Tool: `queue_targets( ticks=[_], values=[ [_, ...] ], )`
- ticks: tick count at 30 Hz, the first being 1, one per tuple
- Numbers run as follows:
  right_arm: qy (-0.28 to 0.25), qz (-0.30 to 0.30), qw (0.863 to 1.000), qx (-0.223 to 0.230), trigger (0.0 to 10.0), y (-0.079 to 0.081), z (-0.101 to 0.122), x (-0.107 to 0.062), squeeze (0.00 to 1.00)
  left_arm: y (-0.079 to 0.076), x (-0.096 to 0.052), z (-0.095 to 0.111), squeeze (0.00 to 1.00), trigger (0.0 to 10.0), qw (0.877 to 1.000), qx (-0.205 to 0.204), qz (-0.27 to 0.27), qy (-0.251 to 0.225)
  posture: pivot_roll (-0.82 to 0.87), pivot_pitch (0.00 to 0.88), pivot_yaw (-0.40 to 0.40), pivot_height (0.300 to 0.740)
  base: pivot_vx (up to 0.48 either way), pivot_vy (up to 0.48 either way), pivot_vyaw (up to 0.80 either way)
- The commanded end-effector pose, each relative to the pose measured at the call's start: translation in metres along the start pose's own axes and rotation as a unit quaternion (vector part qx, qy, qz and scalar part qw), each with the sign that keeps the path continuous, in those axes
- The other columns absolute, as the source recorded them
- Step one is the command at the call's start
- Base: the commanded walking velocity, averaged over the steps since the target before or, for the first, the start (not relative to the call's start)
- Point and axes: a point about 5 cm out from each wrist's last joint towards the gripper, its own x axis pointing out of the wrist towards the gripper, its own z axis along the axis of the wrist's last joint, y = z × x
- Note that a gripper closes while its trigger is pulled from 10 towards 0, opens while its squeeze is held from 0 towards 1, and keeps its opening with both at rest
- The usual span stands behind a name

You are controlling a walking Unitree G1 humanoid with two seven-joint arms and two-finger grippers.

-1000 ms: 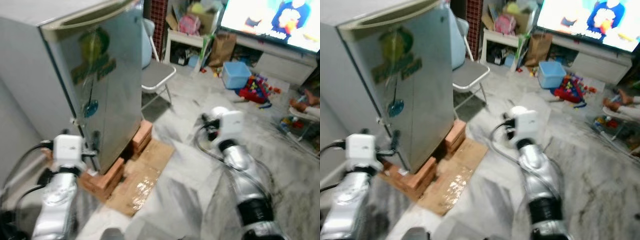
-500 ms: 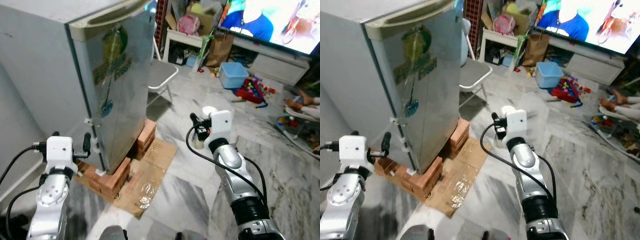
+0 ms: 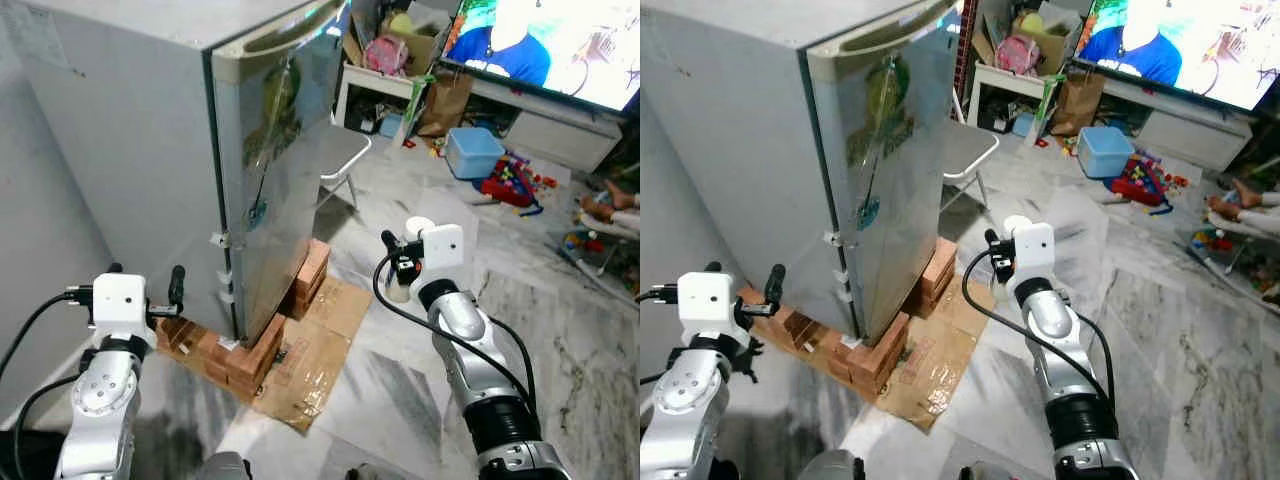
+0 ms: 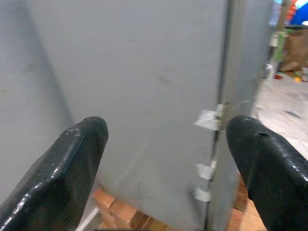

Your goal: Restocking fridge

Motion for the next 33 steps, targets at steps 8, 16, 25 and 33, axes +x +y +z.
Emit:
queue_targets(
  ticks=[8,16,25,33],
  values=[
    [-0.011,-0.022,1.000,-0.010,10.0,-0.016,0.005,-0.007,0.00,-0.005,0.015,0.015,0.00,10.0,0.999,-0.007,-0.023,-0.031,0.09,0.000,-0.090,0.716,0.394,0.036,-0.06],
    [-0.002,-0.018,1.000,-0.014,10.0,-0.015,0.000,-0.014,0.00,-0.013,0.011,0.010,0.00,10.0,0.999,-0.016,-0.028,-0.028,0.09,0.000,-0.093,0.716,0.045,0.039,0.00],
    [0.004,-0.019,1.000,-0.018,10.0,-0.016,0.000,-0.017,0.00,-0.008,0.012,0.010,0.00,10.0,0.999,-0.019,-0.022,-0.027,0.09,0.000,-0.098,0.716,0.000,0.000,0.00],
    [0.014,-0.035,0.999,-0.027,10.0,-0.025,0.000,-0.027,0.00,0.000,0.031,0.019,0.00,10.0,0.999,-0.024,-0.014,-0.039,0.06,0.000,-0.094,0.716,0.000,0.000,0.00]
  ],
)
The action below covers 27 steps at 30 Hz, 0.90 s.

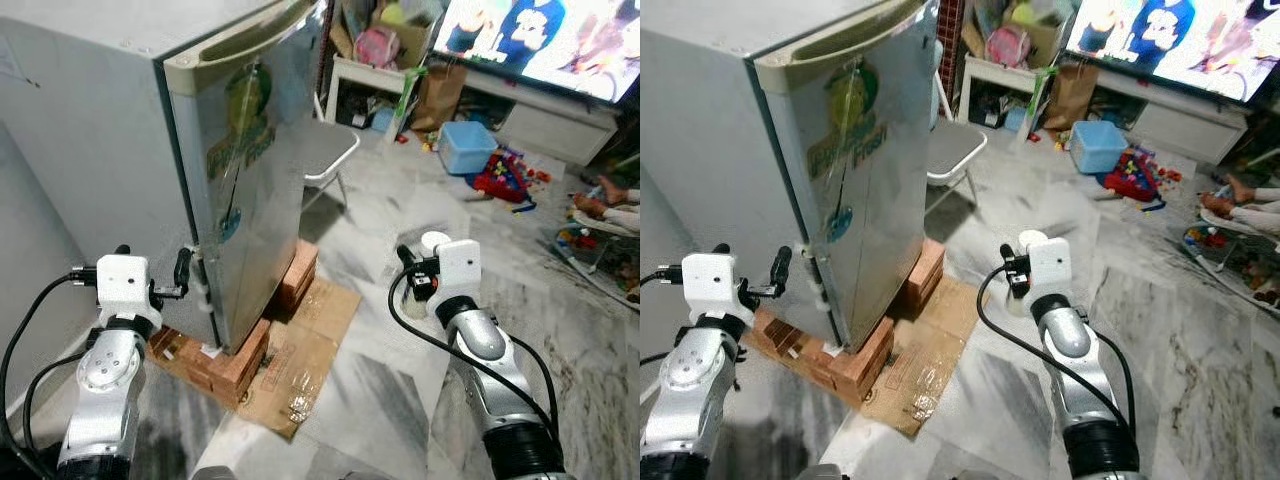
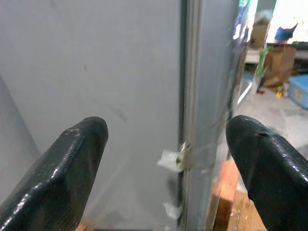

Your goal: Restocking fridge

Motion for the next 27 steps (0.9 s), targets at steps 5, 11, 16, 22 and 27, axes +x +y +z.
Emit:
queue_targets(
  ticks=[5,11,16,22,27],
  values=[
    [0.000,-0.031,0.999,-0.016,10.0,-0.016,0.008,-0.011,0.00,-0.001,0.016,0.006,0.00,10.0,1.000,-0.011,-0.012,-0.003,0.05,0.000,-0.080,0.716,0.000,0.000,-0.60],
    [0.013,-0.046,0.999,-0.012,10.0,-0.019,0.002,-0.020,0.00,-0.006,0.024,0.011,0.00,10.0,0.999,-0.014,-0.034,-0.013,0.03,0.000,-0.058,0.716,0.000,0.000,-0.32],
    [0.017,-0.042,0.999,-0.010,10.0,-0.015,0.003,-0.022,0.00,-0.011,0.024,0.009,0.00,10.0,0.999,-0.019,-0.042,-0.014,0.04,0.000,-0.060,0.716,0.000,0.130,0.00],
    [0.017,-0.043,0.999,-0.013,10.0,-0.017,0.004,-0.019,0.00,-0.016,0.022,0.005,0.00,10.0,0.998,-0.032,-0.048,-0.007,0.04,0.000,-0.069,0.716,0.000,0.437,0.00],
    [0.018,-0.044,0.999,-0.018,10.0,-0.018,0.005,-0.018,0.00,-0.015,0.017,0.001,0.00,10.0,0.998,-0.030,-0.047,-0.001,0.04,0.000,-0.072,0.716,0.000,0.480,0.00]
  ],
)
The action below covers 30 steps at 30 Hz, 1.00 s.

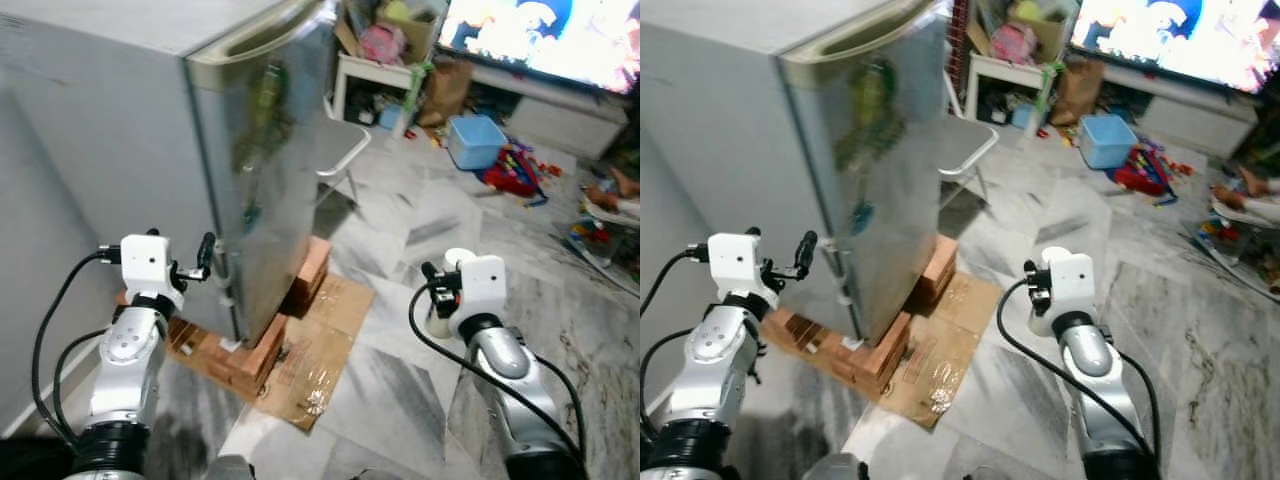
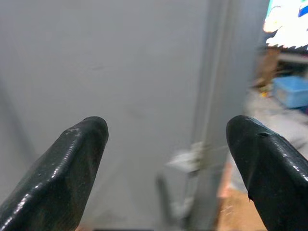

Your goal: Restocking fridge

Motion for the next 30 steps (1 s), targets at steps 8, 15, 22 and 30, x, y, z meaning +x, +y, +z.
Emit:
queue_targets(
  ticks=[8,15,22,30],
  values=[
    [-0.001,-0.026,0.999,-0.023,10.0,-0.013,0.002,-0.002,0.00,-0.011,-0.004,0.004,0.00,10.0,1.000,0.005,-0.024,-0.016,0.05,0.000,-0.079,0.716,0.000,0.000,0.00],
    [0.003,-0.030,0.999,-0.025,10.0,-0.012,0.000,0.000,0.00,-0.024,-0.007,0.008,0.00,10.0,0.998,0.001,-0.059,-0.031,0.05,0.000,-0.080,0.716,0.000,0.000,-0.71],
    [0.002,-0.035,0.999,-0.024,10.0,-0.012,0.000,0.001,0.00,-0.029,-0.008,0.009,0.00,10.0,0.997,0.001,-0.070,-0.034,0.04,0.000,-0.075,0.716,0.178,0.000,-0.18],
    [0.000,-0.034,0.999,-0.023,10.0,-0.012,0.000,0.002,0.00,-0.030,-0.007,0.010,0.00,10.0,0.996,0.000,-0.077,-0.035,0.05,0.000,-0.074,0.716,0.062,0.000,0.00]
  ],
)
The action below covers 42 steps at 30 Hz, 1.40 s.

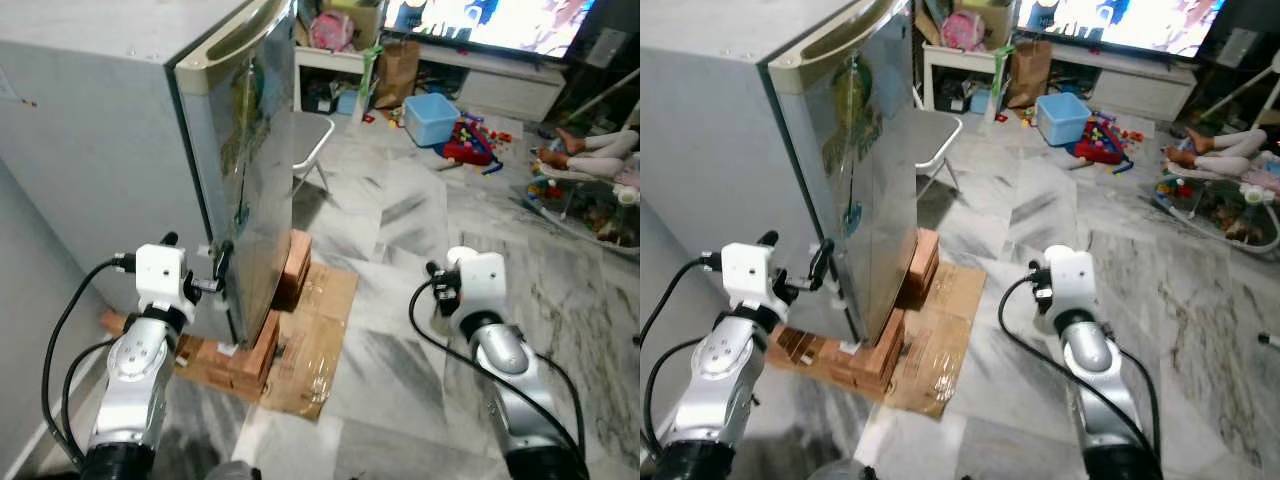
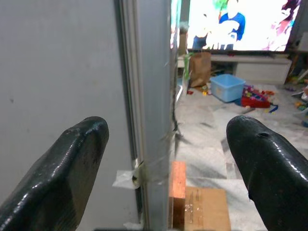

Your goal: Restocking fridge

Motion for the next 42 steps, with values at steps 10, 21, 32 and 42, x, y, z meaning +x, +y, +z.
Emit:
queue_targets(
  ticks=[10,21,32,42],
  values=[
    [-0.020,-0.009,1.000,0.000,10.0,-0.003,0.009,0.003,0.00,-0.003,0.000,0.000,0.00,10.0,1.000,-0.002,-0.012,0.001,0.05,0.000,-0.073,0.716,0.027,0.000,0.00],
    [-0.016,-0.013,1.000,0.000,10.0,-0.004,0.008,0.003,0.00,-0.007,0.002,0.002,0.00,10.0,1.000,-0.006,-0.024,-0.005,0.04,0.000,-0.072,0.716,0.297,0.000,-0.41],
    [-0.015,-0.008,1.000,-0.002,10.0,-0.004,0.008,0.003,0.00,0.002,0.002,0.001,0.00,10.0,1.000,0.004,0.017,-0.003,0.04,0.000,-0.074,0.716,0.115,0.000,-0.11],
    [-0.011,-0.005,1.000,-0.004,10.0,-0.005,0.006,-0.003,0.00,0.023,0.009,-0.002,0.00,10.0,0.996,-0.004,0.089,0.004,0.02,0.000,-0.070,0.716,0.000,0.000,0.00]
  ],
)
